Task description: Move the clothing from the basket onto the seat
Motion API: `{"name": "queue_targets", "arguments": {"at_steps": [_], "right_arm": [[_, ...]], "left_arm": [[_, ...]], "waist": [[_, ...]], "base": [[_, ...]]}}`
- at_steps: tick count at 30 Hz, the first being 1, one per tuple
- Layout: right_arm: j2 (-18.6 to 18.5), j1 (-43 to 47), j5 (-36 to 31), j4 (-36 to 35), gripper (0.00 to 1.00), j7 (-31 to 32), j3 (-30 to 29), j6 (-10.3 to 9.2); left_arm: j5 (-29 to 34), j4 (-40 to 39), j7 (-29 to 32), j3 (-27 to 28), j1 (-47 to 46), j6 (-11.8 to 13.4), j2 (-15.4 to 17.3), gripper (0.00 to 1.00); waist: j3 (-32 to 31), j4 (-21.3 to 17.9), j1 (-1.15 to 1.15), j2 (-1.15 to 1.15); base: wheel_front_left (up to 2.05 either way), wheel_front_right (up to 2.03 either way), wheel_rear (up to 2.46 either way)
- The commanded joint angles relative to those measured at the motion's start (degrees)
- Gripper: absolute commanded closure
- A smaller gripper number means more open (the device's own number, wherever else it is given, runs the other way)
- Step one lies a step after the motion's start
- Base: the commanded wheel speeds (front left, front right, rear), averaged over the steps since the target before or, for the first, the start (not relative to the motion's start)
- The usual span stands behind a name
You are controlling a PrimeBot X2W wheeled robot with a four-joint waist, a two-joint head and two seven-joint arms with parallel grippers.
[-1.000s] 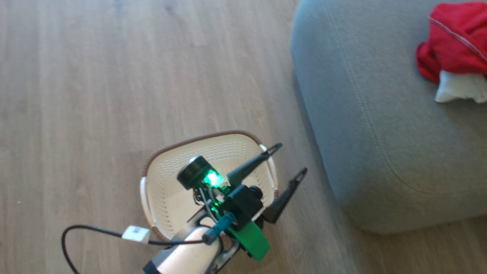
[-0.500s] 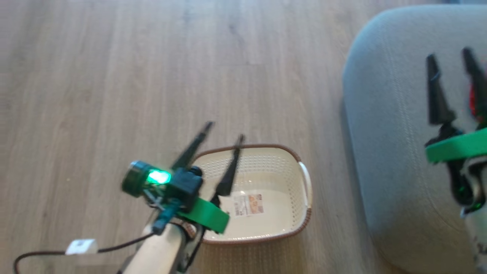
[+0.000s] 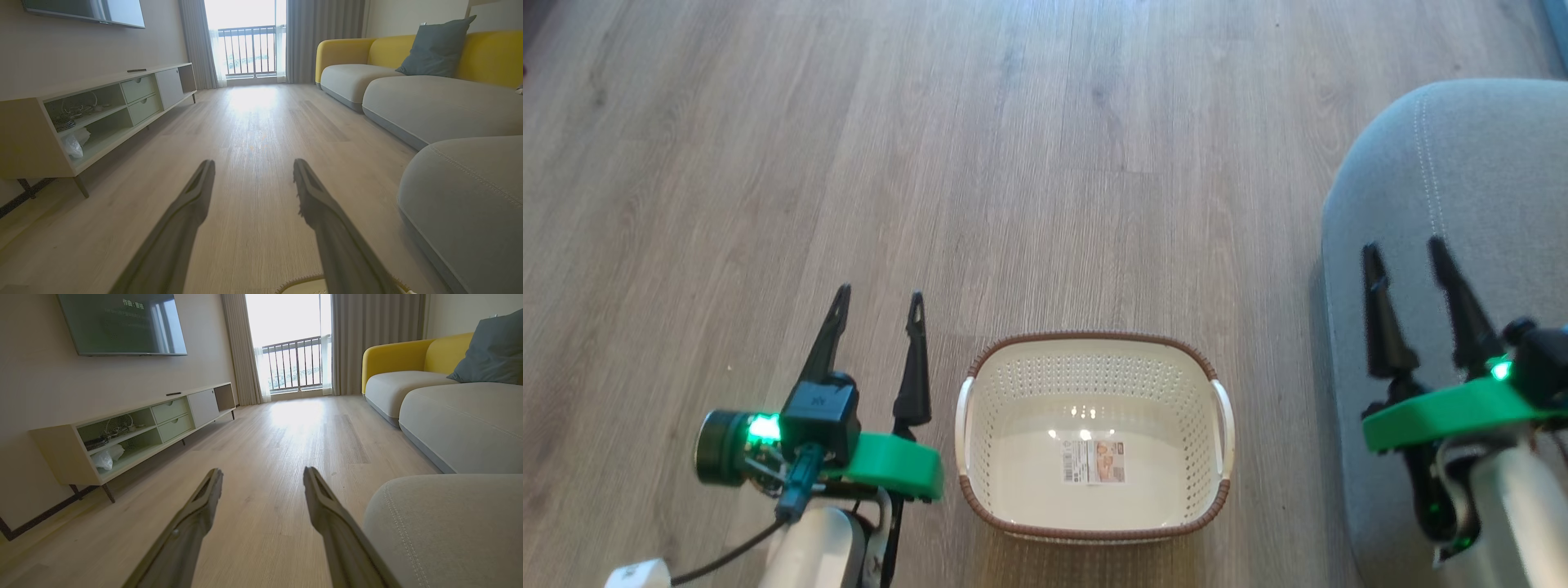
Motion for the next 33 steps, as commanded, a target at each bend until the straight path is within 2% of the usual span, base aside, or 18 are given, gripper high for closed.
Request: {"name": "queue_targets", "arguments": {"at_steps": [1, 9, 16, 26, 33], "right_arm": [[0.39, 0.09, -1.2, -1.31, 0.0, -0.38, 0.58, 0.4], [3.57, 3.99, -4.11, 0.07, 0.0, -0.38, -1.41, 0.4], [4.75, 6.15, -5.71, 0.59, 0.0, -0.38, -2.56, 0.4], [5.23, 6.43, -6.15, 1.0, 0.0, -0.38, -2.45, 0.4], [5.11, 6.12, -6.07, 0.99, 0.0, -0.38, -2.38, 0.4]], "left_arm": [[-0.47, -1.43, -0.27, 2.2, -0.91, 0.69, -0.18, 0.0], [-1.57, 0.64, -0.27, 3.42, 1.14, 1.03, -0.19, 0.0], [-2.97, 1.89, -0.27, 4.32, 2.34, -1.17, -0.19, 0.0], [-4.26, 3.85, -0.27, 4.67, 2.56, -3.37, -0.19, 0.0], [-3.4, 3.17, -0.27, 4.33, 2.48, -3.35, -0.19, 0.0]], "waist": [[-0.31, 0.14, 0.01, 0.0], [-1.29, 0.16, 0.01, 0.0], [-1.8, 0.04, 0.01, 0.0], [-2.05, -0.24, 0.01, 0.0], [-1.85, -0.33, 0.01, 0.0]], "base": [[0.0, 0.0, 0.0], [0.0, 0.0, 0.0], [0.0, 0.0, 0.0], [0.0, 0.0, 0.0], [0.0, 0.0, 0.0]]}}
